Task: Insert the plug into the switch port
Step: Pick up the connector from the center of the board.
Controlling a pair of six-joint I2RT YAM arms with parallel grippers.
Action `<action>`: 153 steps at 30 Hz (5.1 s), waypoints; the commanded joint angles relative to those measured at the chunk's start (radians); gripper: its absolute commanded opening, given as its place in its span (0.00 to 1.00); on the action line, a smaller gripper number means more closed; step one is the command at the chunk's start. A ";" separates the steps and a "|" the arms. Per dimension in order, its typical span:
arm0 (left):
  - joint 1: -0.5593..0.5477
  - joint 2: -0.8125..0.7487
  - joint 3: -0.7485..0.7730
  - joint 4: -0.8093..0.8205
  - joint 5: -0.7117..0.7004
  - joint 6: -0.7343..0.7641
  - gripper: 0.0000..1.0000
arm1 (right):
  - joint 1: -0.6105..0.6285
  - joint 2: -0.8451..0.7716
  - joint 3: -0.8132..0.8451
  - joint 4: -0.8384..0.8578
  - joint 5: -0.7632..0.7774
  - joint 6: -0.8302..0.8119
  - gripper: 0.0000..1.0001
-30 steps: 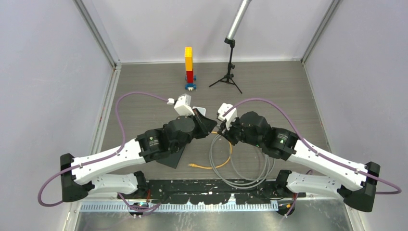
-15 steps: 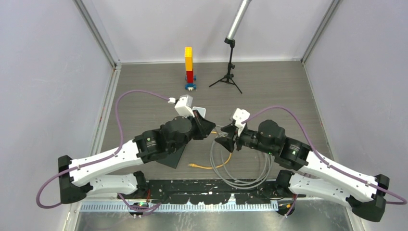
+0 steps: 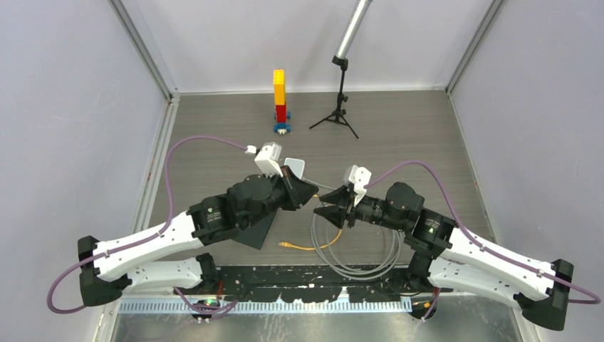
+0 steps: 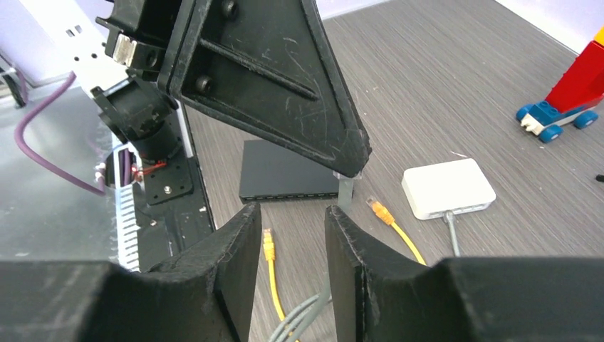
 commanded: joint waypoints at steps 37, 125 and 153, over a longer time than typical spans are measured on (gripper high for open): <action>-0.002 -0.109 -0.034 0.140 0.086 -0.026 0.00 | -0.006 -0.012 -0.193 0.547 0.005 0.032 0.24; 0.282 1.001 0.338 -0.038 0.120 0.489 0.01 | -0.022 -0.185 -0.071 -0.294 0.660 0.409 0.55; 0.256 -0.179 -0.147 0.567 0.743 0.474 0.00 | -0.021 -0.242 -0.189 0.521 -0.059 0.135 0.70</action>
